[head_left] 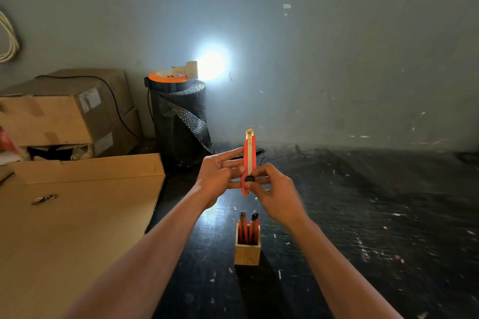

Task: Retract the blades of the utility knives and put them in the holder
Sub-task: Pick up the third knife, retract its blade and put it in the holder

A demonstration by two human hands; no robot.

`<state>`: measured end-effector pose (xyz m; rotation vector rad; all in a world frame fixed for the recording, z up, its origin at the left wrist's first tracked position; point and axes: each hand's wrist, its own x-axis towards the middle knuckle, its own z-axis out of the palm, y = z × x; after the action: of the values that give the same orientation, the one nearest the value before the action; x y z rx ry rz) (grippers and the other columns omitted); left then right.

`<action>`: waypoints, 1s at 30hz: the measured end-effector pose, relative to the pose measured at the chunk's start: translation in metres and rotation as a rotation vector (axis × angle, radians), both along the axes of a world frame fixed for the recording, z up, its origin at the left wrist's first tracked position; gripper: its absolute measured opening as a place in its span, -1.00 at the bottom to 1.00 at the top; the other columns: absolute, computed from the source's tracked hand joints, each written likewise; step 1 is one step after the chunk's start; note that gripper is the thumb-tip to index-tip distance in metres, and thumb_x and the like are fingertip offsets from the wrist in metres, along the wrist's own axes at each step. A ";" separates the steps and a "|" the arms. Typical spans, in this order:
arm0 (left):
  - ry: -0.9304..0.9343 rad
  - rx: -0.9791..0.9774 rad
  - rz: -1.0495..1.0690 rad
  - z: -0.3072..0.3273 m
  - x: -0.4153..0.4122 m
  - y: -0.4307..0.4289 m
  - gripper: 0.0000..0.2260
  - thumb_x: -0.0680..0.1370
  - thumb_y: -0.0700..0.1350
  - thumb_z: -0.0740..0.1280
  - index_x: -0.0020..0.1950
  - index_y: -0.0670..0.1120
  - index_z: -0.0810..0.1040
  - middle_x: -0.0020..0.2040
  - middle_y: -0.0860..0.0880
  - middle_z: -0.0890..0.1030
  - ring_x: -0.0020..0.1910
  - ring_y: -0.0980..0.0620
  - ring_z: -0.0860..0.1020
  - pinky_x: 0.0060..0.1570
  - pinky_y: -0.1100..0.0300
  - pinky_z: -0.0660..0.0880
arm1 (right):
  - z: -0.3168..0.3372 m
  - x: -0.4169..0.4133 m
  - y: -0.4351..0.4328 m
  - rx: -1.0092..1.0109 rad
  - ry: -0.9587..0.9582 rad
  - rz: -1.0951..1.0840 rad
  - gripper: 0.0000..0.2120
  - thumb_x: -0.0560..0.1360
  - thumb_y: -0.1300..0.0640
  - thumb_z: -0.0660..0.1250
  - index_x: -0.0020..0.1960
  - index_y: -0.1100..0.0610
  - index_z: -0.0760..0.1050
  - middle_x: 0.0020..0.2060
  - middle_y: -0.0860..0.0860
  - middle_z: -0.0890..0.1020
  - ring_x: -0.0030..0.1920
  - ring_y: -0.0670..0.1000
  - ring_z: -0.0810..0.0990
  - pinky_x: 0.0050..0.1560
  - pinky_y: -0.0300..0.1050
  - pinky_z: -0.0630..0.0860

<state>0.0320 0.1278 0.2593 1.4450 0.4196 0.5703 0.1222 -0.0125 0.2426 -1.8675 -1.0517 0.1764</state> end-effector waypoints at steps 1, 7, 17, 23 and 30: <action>-0.002 -0.004 -0.002 0.001 0.000 0.000 -0.56 0.55 -0.45 0.37 0.38 -0.13 0.58 0.10 -0.15 0.75 0.00 -0.14 0.75 -0.12 -0.06 0.71 | 0.000 -0.001 -0.001 0.001 -0.005 0.005 -0.77 0.53 0.04 0.46 0.09 -0.13 0.45 -0.07 -0.32 0.52 -0.13 -0.34 0.53 -0.17 -0.47 0.34; -0.001 0.006 0.000 0.002 0.001 -0.001 -0.57 0.54 -0.44 0.38 0.36 -0.13 0.59 0.09 -0.15 0.75 -0.02 -0.13 0.76 -0.14 -0.05 0.72 | -0.001 0.000 -0.003 -0.004 -0.054 0.004 -0.79 0.54 0.11 0.45 0.12 -0.08 0.53 0.01 -0.23 0.56 -0.12 -0.33 0.54 -0.07 -0.45 0.44; 0.005 0.031 0.009 0.004 0.002 -0.004 -0.57 0.55 -0.44 0.38 0.37 -0.13 0.59 0.05 -0.09 0.76 -0.05 -0.09 0.77 -0.19 0.01 0.72 | -0.005 0.001 -0.005 -0.012 -0.081 0.016 -0.78 0.58 0.15 0.41 0.19 -0.03 0.55 0.15 -0.05 0.65 -0.05 -0.20 0.56 -0.12 -0.50 0.40; -0.005 0.011 -0.013 0.004 0.000 -0.008 -0.57 0.55 -0.47 0.36 0.34 -0.11 0.60 -0.08 0.00 0.78 -0.11 -0.04 0.77 -0.28 0.10 0.69 | -0.005 0.000 -0.003 -0.001 -0.054 0.005 -0.78 0.55 0.09 0.44 0.09 -0.12 0.47 0.00 -0.22 0.58 -0.12 -0.30 0.56 -0.14 -0.48 0.35; -0.017 0.001 0.011 0.003 -0.002 -0.004 -0.56 0.54 -0.46 0.37 0.38 -0.15 0.58 -0.01 -0.07 0.77 -0.06 -0.08 0.77 -0.22 0.04 0.71 | -0.006 0.001 -0.002 -0.006 -0.048 0.019 -0.77 0.56 0.15 0.42 0.07 -0.14 0.48 -0.05 -0.29 0.55 -0.10 -0.34 0.54 -0.12 -0.48 0.37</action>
<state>0.0302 0.1233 0.2625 1.4386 0.4142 0.5909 0.1230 -0.0148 0.2361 -1.8757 -1.1025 0.1465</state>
